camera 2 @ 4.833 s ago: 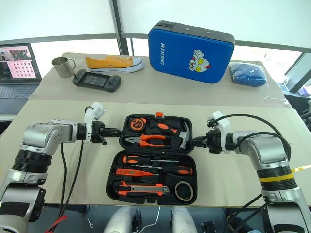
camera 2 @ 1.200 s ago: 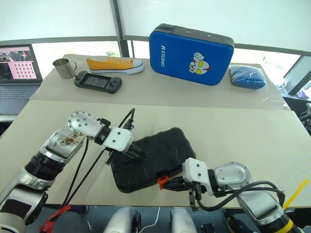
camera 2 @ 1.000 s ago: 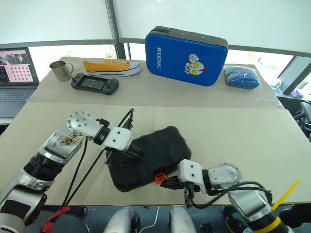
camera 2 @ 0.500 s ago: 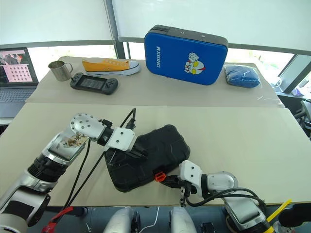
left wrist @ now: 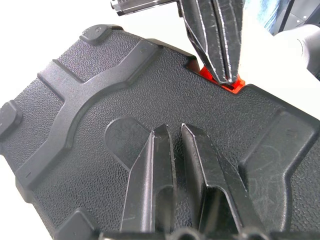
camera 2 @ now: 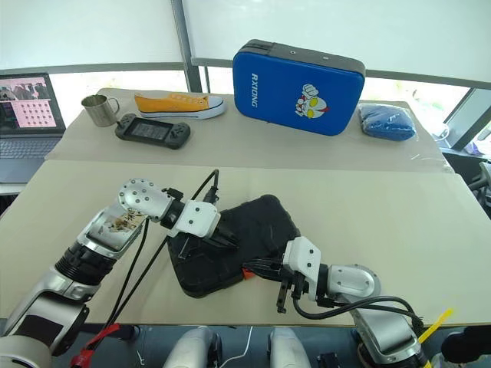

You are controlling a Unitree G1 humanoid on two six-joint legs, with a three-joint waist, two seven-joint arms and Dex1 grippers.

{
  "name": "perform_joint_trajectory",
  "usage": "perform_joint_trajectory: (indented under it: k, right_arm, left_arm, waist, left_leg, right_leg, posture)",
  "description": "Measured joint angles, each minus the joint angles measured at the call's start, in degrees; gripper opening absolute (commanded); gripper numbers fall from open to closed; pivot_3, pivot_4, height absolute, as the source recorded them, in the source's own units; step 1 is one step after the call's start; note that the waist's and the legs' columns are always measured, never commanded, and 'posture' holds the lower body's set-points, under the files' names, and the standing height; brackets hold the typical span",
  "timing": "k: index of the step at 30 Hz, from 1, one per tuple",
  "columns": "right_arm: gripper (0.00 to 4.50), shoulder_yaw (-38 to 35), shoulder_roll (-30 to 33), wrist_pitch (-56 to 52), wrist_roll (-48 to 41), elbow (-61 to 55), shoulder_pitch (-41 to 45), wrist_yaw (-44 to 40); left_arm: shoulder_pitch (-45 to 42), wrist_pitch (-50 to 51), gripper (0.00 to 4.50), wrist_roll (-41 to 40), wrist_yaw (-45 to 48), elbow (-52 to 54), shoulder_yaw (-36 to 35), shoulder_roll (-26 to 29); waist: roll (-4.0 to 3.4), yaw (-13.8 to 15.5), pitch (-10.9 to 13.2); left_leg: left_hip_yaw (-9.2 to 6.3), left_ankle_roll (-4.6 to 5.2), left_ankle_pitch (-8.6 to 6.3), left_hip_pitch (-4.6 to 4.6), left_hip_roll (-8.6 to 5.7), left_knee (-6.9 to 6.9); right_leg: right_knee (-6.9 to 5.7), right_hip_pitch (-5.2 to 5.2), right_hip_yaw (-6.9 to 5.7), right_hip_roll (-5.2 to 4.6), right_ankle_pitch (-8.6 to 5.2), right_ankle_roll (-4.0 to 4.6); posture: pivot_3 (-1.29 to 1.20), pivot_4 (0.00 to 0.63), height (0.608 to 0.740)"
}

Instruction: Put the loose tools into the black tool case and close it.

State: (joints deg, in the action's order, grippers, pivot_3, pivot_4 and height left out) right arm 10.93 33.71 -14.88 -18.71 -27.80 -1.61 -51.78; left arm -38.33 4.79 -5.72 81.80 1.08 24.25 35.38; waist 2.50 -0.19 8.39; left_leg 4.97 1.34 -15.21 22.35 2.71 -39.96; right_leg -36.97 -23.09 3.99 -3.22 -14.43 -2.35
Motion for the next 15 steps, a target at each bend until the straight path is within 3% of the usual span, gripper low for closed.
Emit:
perform_joint_trajectory:
  k: [1, 2, 3, 5, 6, 9, 10, 11, 15]
  right_arm:
    - [0.00, -0.22, 0.76, -0.36, -0.03, -0.37, -0.01, -0.04]
    - [0.29, -1.05, 2.15, -1.23, -0.68, -1.02, -0.31, -0.34]
    - [0.65, -2.85, 4.28, -2.65, -2.22, -1.98, -1.32, -0.96]
    - [1.12, -8.10, 9.48, -5.83, -6.07, -3.27, -3.59, -3.36]
    - [1.59, -12.39, 12.91, -7.71, -8.87, -3.69, -5.04, -5.45]
    - [2.51, -22.39, 18.86, -11.51, -15.04, -3.98, -7.51, -9.75]
    - [2.61, -25.37, 20.61, -12.93, -17.16, -3.93, -8.36, -11.32]
    - [3.21, -29.98, 23.31, -15.56, -20.60, -3.33, -9.14, -14.30]
    - [4.47, -42.98, 30.11, -22.59, -28.09, 1.44, -10.49, -22.43]
  left_arm:
    - [0.00, -0.05, 0.46, -0.05, -0.09, -0.27, -0.16, -0.09]
    - [0.02, 0.05, 0.44, -0.16, -0.45, -0.65, -0.58, -0.17]
    - [0.22, 0.37, 0.86, -0.26, -0.97, -0.75, -0.76, -0.16]
    - [1.42, 2.51, 1.11, -1.45, -1.99, -0.86, -2.76, 1.14]
    - [2.63, 5.14, 1.61, -3.05, -2.11, -0.35, -4.77, 3.00]
    - [5.86, 12.55, 2.53, -6.87, -2.20, 1.01, -10.25, 8.37]
    - [7.35, 15.20, 2.65, -8.42, -2.19, 1.76, -12.19, 10.22]
    - [10.58, 19.43, 3.23, -11.41, -2.06, 3.66, -15.67, 13.35]
    - [21.13, 30.38, 4.48, -18.55, -1.02, 7.30, -27.29, 22.75]
  waist:
    - [0.00, 0.06, 0.00]
    - [0.00, 0.15, 0.00]
    - [0.00, 0.29, 0.00]
    - [0.00, 0.34, 0.00]
    - [0.00, 0.10, 0.00]
    - [-0.03, -0.84, 0.01]
    - [-0.03, -1.04, 0.01]
    - [-0.07, -1.28, 0.05]
    - [-0.02, -1.26, 0.20]
  left_leg:
    - [0.00, 0.00, 0.00, -0.01, 0.00, 0.00]
    - [-0.02, 0.00, 0.00, -0.01, -0.01, -0.01]
    - [-0.02, 0.00, 0.00, 0.01, -0.03, 0.00]
    - [-0.09, 0.01, 0.00, 0.02, -0.03, 0.02]
    - [-0.10, 0.01, 0.00, -0.03, 0.01, 0.08]
    - [-0.11, 0.01, 0.00, -0.08, 0.12, 0.23]
    - [-0.12, 0.01, -0.01, -0.12, 0.13, 0.29]
    - [-0.15, 0.01, -0.01, -0.13, 0.17, 0.35]
    - [-0.17, 0.01, -0.01, -0.08, 0.21, 0.52]
  right_leg:
    - [0.00, 0.01, 0.00, 0.00, 0.00, 0.00]
    - [0.00, 0.01, 0.00, -0.02, 0.00, 0.00]
    - [0.01, 0.01, 0.00, -0.05, 0.00, -0.01]
    - [0.04, 0.00, 0.01, -0.07, 0.00, -0.02]
    - [0.04, 0.00, 0.02, -0.06, 0.01, -0.01]
    - [0.00, -0.05, 0.03, 0.02, -0.05, 0.10]
    - [-0.03, -0.06, 0.02, 0.03, -0.09, 0.17]
    - [-0.04, -0.10, 0.01, 0.06, -0.12, 0.21]
    - [0.02, -0.20, -0.04, 0.01, -0.15, 0.23]
  posture:
    - [0.00, 0.150, 0.740]
    - [0.00, 0.150, 0.740]
    - [0.00, 0.150, 0.740]
    - [0.00, 0.150, 0.740]
    - [0.00, 0.150, 0.740]
    - [0.00, 0.150, 0.740]
    - [0.00, 0.150, 0.740]
    - [0.00, 0.150, 0.740]
    - [0.00, 0.150, 0.740]
